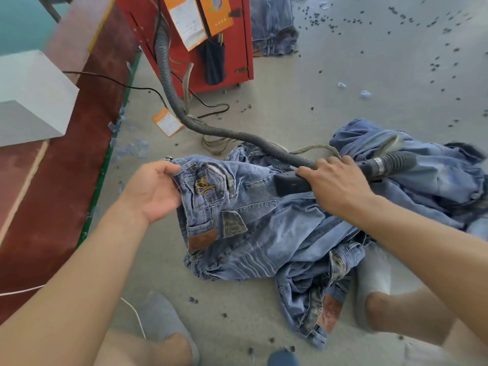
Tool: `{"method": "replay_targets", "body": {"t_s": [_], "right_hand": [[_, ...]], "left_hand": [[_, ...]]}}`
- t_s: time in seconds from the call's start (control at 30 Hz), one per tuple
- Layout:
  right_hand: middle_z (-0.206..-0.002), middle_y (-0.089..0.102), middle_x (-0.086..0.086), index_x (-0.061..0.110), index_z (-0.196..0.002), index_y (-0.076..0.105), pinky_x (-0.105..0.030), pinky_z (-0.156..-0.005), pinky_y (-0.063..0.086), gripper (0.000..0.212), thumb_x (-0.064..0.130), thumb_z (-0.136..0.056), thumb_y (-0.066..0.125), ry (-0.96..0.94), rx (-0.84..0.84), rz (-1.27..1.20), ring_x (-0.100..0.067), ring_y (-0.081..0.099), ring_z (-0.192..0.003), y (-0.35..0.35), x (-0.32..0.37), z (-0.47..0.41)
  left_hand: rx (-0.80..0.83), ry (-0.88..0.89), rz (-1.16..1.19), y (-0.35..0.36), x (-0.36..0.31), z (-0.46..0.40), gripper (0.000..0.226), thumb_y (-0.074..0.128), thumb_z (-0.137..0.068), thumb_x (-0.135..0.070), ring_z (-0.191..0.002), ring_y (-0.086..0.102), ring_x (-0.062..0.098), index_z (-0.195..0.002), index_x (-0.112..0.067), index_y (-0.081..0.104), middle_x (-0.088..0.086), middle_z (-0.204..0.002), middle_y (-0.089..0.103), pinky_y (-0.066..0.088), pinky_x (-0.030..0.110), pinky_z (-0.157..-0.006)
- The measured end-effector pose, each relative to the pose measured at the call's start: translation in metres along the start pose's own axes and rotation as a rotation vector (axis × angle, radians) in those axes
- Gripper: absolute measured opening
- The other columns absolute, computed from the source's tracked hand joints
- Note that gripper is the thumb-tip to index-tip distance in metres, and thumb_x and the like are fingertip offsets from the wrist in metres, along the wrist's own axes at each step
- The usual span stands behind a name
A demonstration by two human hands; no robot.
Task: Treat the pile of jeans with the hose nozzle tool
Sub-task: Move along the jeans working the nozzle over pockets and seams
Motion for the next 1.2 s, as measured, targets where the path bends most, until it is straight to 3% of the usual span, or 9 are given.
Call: {"method": "replay_targets", "body": {"t_s": [0.23, 0.4, 0.57, 0.67, 0.73, 0.83, 1.0, 1.13, 1.2], "right_hand": [[-0.106, 0.060, -0.001, 0.038, -0.136, 0.049, -0.043, -0.089, 0.039, 0.050, 0.016, -0.093, 0.056, -0.103, -0.062, -0.075, -0.028, 0.060, -0.100, -0.005, 0.048, -0.011], [-0.103, 0.060, 0.003, 0.043, -0.139, 0.048, -0.042, -0.086, 0.038, 0.051, 0.023, -0.093, 0.062, -0.128, -0.119, -0.179, -0.027, 0.061, -0.100, -0.018, 0.042, -0.004], [-0.109, 0.067, 0.002, 0.045, -0.137, 0.051, -0.048, -0.093, 0.041, 0.052, 0.021, -0.093, 0.065, -0.080, -0.118, -0.291, -0.030, 0.063, -0.107, -0.028, 0.017, -0.003], [-0.101, 0.066, -0.002, 0.044, -0.133, 0.052, -0.050, -0.086, 0.046, 0.046, 0.025, -0.094, 0.067, 0.005, -0.089, -0.343, -0.034, 0.064, -0.096, -0.027, -0.004, -0.008], [-0.100, 0.065, -0.002, 0.044, -0.132, 0.053, -0.048, -0.082, 0.045, 0.044, 0.024, -0.094, 0.065, 0.023, -0.081, -0.324, -0.035, 0.063, -0.094, -0.028, -0.004, -0.009], [-0.106, 0.067, 0.001, 0.043, -0.130, 0.054, -0.044, -0.083, 0.042, 0.047, 0.019, -0.091, 0.061, -0.058, -0.075, -0.215, -0.031, 0.064, -0.099, -0.026, 0.021, -0.007], [-0.105, 0.061, 0.004, 0.044, -0.134, 0.049, -0.042, -0.087, 0.038, 0.045, 0.024, -0.095, 0.061, -0.204, -0.065, -0.165, -0.025, 0.061, -0.101, -0.026, 0.063, 0.002], [-0.105, 0.065, 0.005, 0.047, -0.133, 0.050, -0.047, -0.089, 0.042, 0.048, 0.025, -0.093, 0.065, -0.162, -0.111, -0.365, -0.027, 0.062, -0.099, -0.046, 0.049, 0.001], [-0.105, 0.065, 0.005, 0.048, -0.133, 0.049, -0.046, -0.085, 0.040, 0.051, 0.023, -0.093, 0.066, -0.123, -0.102, -0.398, -0.027, 0.063, -0.096, -0.048, 0.037, 0.001]], "left_hand": [[-0.031, -0.001, -0.049, -0.012, -0.001, 0.012, 0.049, 0.034, -0.102, -0.015, -0.108, 0.070, 0.031, -0.143, 0.001, 0.056, 0.019, -0.133, 0.066, 0.057, 0.045, -0.090], [-0.099, 0.013, -0.103, -0.015, 0.000, 0.016, 0.039, 0.046, -0.103, -0.006, -0.101, 0.073, 0.029, -0.138, 0.004, 0.059, 0.020, -0.131, 0.068, 0.064, 0.041, -0.082], [-0.214, -0.009, -0.151, -0.022, 0.002, 0.015, 0.032, 0.043, -0.106, 0.001, -0.076, 0.077, 0.021, -0.134, 0.000, 0.058, 0.014, -0.102, 0.075, 0.065, 0.036, -0.067], [-0.173, 0.017, -0.168, -0.024, 0.003, 0.019, 0.036, 0.037, -0.109, -0.001, -0.082, 0.077, 0.023, -0.139, -0.002, 0.056, 0.016, -0.105, 0.075, 0.065, 0.039, -0.074], [-0.136, 0.018, -0.163, -0.024, 0.005, 0.021, 0.036, 0.035, -0.111, -0.006, -0.092, 0.076, 0.027, -0.141, -0.005, 0.054, 0.019, -0.120, 0.072, 0.061, 0.044, -0.080], [-0.083, -0.010, -0.175, -0.022, 0.006, 0.026, 0.039, 0.033, -0.112, -0.016, -0.108, 0.071, 0.032, -0.145, -0.003, 0.050, 0.024, -0.136, 0.064, 0.061, 0.047, -0.080], [-0.121, -0.080, -0.163, -0.026, 0.009, 0.028, 0.045, 0.031, -0.113, -0.024, -0.117, 0.067, 0.033, -0.145, 0.001, 0.051, 0.023, -0.137, 0.064, 0.055, 0.050, -0.085], [-0.162, -0.057, -0.123, -0.030, 0.012, 0.031, 0.043, 0.031, -0.114, -0.025, -0.121, 0.063, 0.037, -0.150, -0.007, 0.044, 0.020, -0.141, 0.062, 0.052, 0.053, -0.083], [-0.143, -0.065, -0.098, -0.029, 0.014, 0.031, 0.041, 0.031, -0.114, -0.027, -0.114, 0.068, 0.035, -0.148, -0.010, 0.046, 0.018, -0.137, 0.065, 0.055, 0.052, -0.081]]}}
Point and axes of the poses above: each hand's wrist, its own z-axis away from the middle knuckle, its own y-axis out of the palm, x = y × z, the point moved 3 cm from there along -z, towards the middle knuckle
